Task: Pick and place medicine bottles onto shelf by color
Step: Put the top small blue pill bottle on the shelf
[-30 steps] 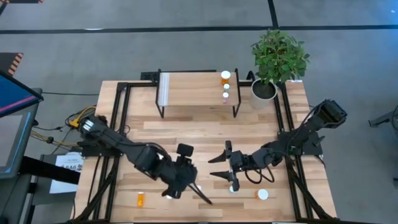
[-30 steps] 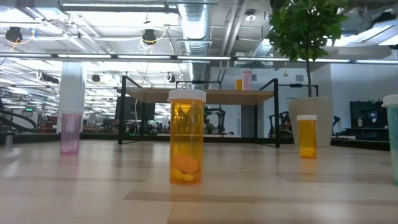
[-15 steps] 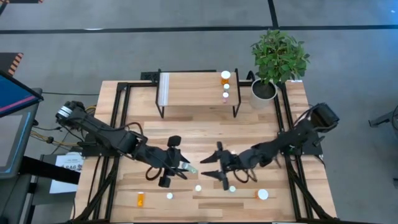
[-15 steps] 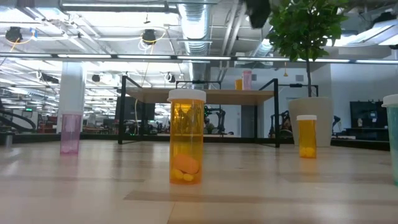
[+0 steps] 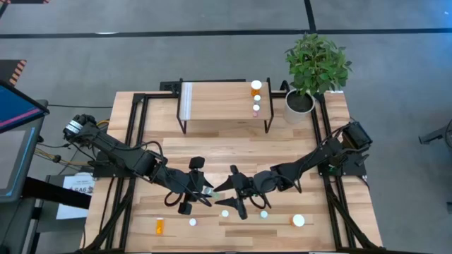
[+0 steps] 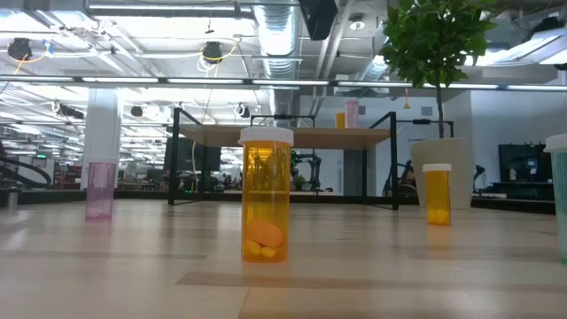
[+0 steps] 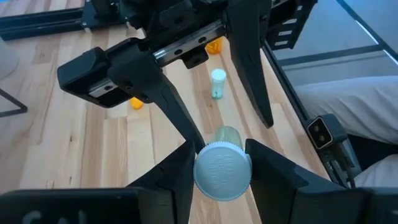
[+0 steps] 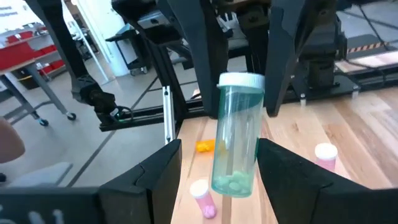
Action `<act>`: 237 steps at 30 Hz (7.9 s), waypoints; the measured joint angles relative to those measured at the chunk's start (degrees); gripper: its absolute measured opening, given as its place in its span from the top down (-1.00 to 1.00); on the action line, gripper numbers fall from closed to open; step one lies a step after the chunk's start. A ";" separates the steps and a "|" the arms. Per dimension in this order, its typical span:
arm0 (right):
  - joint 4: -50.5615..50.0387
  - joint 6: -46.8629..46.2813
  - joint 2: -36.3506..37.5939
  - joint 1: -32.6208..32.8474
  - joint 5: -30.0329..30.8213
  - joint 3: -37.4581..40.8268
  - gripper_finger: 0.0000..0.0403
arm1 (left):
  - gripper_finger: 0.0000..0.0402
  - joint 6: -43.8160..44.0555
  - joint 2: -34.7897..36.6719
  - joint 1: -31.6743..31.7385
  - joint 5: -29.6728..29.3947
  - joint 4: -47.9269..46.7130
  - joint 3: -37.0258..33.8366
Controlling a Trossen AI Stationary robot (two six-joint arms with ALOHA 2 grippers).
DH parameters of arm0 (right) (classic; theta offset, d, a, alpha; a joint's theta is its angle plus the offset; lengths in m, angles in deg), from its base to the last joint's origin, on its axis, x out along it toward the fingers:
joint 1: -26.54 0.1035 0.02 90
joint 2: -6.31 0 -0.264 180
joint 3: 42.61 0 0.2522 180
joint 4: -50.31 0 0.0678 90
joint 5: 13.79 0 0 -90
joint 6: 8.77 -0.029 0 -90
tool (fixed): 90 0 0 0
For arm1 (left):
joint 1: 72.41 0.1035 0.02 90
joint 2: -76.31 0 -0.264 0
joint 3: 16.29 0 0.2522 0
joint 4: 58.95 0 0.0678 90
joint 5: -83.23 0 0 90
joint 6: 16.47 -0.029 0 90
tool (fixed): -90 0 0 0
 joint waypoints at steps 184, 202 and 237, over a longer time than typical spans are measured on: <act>4.23 13.25 4.59 4.21 18.30 0.17 0.41 | 0.36 -7.19 -7.74 0.26 -12.00 84.71 -27.96; 3.92 13.70 4.59 4.25 18.00 0.17 0.41 | -0.17 -6.81 -7.70 -0.57 -15.46 83.47 -28.02; 5.14 13.22 4.76 3.77 17.95 -0.02 0.41 | -0.18 -7.35 -3.85 -0.97 -9.44 96.47 -35.67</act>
